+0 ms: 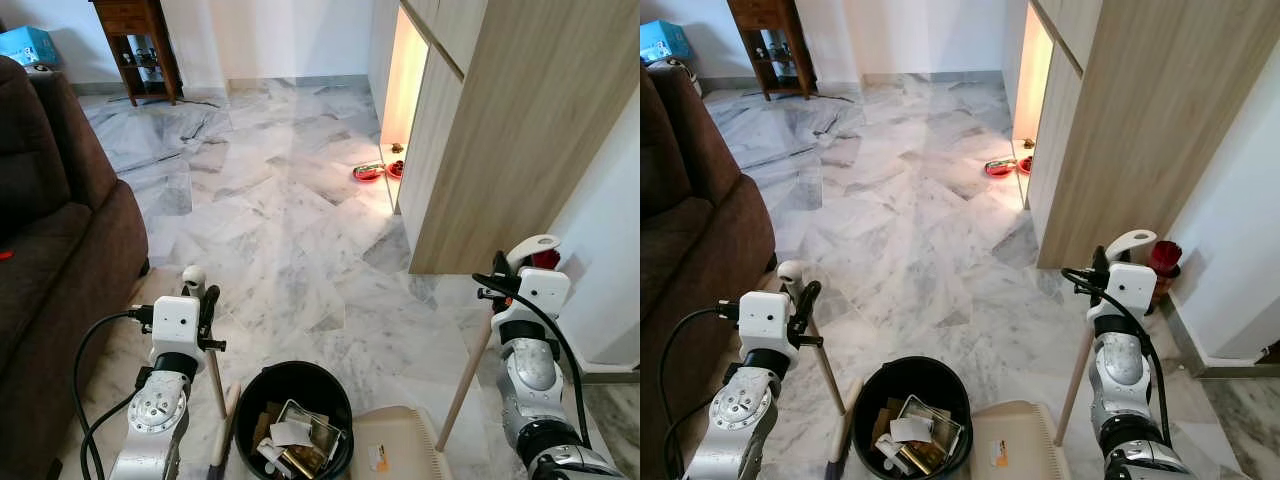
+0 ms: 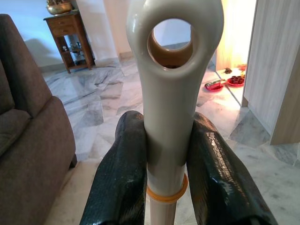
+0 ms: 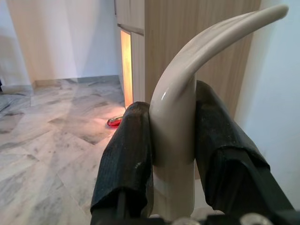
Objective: Sweep floor
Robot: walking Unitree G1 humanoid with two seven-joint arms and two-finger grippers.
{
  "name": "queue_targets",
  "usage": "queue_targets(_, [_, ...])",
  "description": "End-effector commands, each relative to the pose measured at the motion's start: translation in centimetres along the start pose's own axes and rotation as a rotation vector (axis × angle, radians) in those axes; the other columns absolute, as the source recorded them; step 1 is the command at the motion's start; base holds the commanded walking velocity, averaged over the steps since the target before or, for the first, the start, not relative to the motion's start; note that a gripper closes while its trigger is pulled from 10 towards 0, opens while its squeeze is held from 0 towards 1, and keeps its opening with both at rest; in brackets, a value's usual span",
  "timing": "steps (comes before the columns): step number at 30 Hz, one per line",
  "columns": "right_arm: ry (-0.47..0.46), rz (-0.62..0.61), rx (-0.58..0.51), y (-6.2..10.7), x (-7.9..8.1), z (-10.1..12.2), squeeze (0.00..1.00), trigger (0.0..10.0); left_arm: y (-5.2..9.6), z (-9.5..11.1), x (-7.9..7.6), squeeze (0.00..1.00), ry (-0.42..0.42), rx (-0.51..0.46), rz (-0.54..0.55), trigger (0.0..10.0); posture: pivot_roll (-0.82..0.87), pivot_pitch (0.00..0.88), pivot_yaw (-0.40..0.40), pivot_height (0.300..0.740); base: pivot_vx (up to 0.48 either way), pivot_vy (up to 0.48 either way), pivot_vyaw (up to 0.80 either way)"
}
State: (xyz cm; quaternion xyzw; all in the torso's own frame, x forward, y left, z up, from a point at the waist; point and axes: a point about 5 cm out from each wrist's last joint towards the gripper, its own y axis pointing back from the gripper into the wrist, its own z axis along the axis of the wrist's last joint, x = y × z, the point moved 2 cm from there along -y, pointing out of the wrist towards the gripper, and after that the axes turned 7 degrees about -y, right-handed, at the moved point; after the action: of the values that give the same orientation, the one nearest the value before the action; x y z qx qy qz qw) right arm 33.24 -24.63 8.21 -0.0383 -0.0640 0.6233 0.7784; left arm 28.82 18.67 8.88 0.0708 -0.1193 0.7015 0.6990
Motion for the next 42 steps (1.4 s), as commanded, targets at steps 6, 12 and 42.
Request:
queue_targets(6, [-0.017, 0.015, -0.032, -0.43, 0.28, 0.72, 0.00, 10.0, -0.18, 0.90, 0.26, 0.00, -0.001, -0.042, 0.006, 10.0, 0.03, 0.000, 0.027, 0.740, -0.041, 0.000, 0.00])
queue_targets(12, [-0.020, 0.022, -0.029, -0.35, 0.48, 0.60, 0.00, 10.0, -0.15, 0.75, 0.31, 0.00, -0.006, -0.039, -0.002, 10.0, 0.04, 0.000, 0.027, 0.740, -0.274, 0.000, 0.00])
queue_targets(42, [-0.018, 0.045, -0.013, -0.30, 0.83, 0.34, 0.00, 10.0, 0.04, 0.68, 0.25, 0.00, -0.011, -0.044, -0.007, 10.0, 0.05, 0.000, 0.024, 0.740, -0.278, 0.000, 0.00])
